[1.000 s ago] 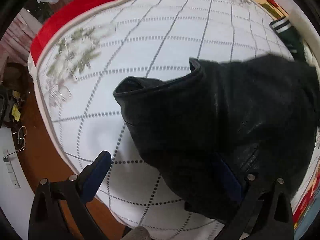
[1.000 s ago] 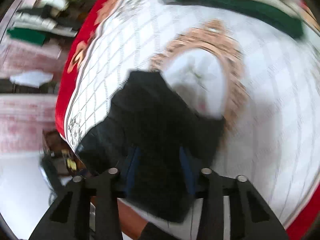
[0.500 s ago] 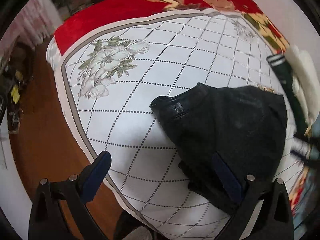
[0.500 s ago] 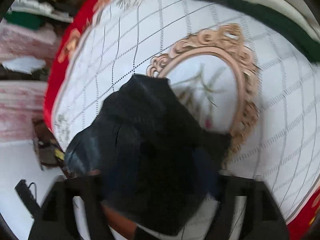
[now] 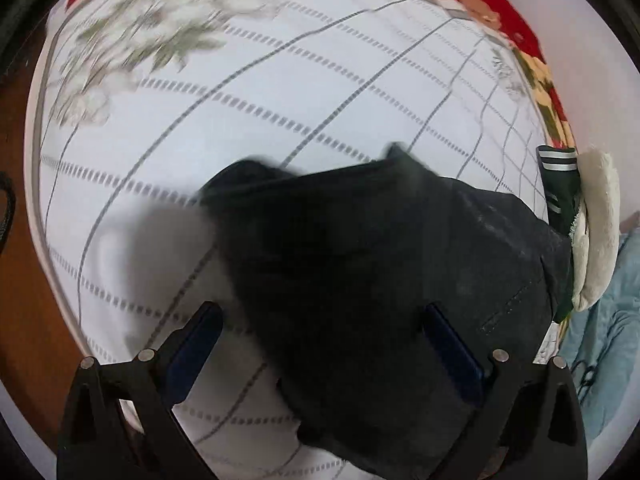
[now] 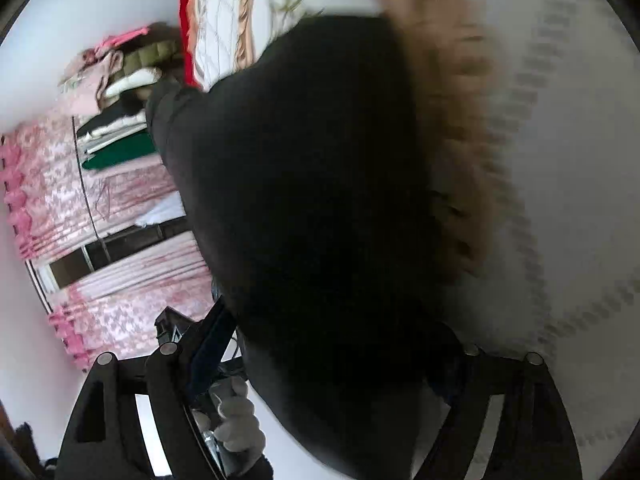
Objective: Fold large clothes
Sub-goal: 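Carry the jacket bundle with both tools toward the white fleece stack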
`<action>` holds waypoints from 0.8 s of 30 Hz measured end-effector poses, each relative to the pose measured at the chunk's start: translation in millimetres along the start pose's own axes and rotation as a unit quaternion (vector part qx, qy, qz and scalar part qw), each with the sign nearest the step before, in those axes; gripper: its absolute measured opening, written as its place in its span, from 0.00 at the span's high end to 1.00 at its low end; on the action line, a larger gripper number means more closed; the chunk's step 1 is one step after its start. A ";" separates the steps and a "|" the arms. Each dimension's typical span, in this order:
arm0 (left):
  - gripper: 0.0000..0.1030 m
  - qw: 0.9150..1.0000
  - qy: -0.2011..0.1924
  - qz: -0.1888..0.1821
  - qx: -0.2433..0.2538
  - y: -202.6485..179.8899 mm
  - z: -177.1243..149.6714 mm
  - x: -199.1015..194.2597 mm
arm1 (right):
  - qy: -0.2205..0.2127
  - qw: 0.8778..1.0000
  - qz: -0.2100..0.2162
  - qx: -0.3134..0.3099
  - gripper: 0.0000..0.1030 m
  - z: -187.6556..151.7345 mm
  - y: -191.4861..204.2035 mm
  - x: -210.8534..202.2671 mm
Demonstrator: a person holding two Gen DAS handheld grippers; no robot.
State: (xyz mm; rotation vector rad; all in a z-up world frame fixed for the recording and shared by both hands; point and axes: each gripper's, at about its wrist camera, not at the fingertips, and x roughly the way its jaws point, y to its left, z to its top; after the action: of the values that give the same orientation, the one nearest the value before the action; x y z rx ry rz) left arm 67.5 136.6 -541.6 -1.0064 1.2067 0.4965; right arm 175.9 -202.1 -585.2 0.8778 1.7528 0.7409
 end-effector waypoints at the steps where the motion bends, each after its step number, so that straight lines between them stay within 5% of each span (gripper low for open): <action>1: 0.01 1.000 -0.007 -0.003 0.010 -4.7 2.5 -0.3 | -0.004 1.000 0.000 -0.004 0.20 1.7 3.7 2.9; 2: 0.01 1.000 -0.014 -0.003 0.018 -7.4 3.8 -0.6 | -0.007 1.000 -0.002 -0.005 0.24 2.1 6.1 3.0; 3: 0.12 0.999 -0.021 -0.001 0.024 -10.8 5.3 -1.1 | -0.009 1.000 -0.002 -0.008 0.30 3.7 10.0 5.7; 4: 0.35 0.999 -0.030 -0.002 0.032 -15.3 6.9 -2.7 | -0.010 1.000 -0.004 -0.011 0.36 5.6 13.6 10.0; 8: 0.75 0.997 -0.057 -0.010 0.041 -16.9 13.6 -16.8 | -0.021 1.000 -0.001 -0.012 0.49 2.9 31.1 5.7; 17: 0.82 0.995 -0.075 -0.028 0.061 -29.9 27.4 -69.6 | -0.034 0.998 0.000 -0.044 0.58 -10.3 93.1 -27.2; 24: 0.82 0.990 -0.089 -0.056 0.096 -74.6 59.2 -122.6 | -0.056 0.996 0.008 -0.072 0.59 -7.1 175.6 -65.2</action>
State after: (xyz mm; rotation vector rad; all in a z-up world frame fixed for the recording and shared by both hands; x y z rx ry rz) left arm 117.5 171.6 -398.8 -0.8420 1.0113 0.3671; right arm 223.3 -160.5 -408.7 0.8198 1.5749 0.8029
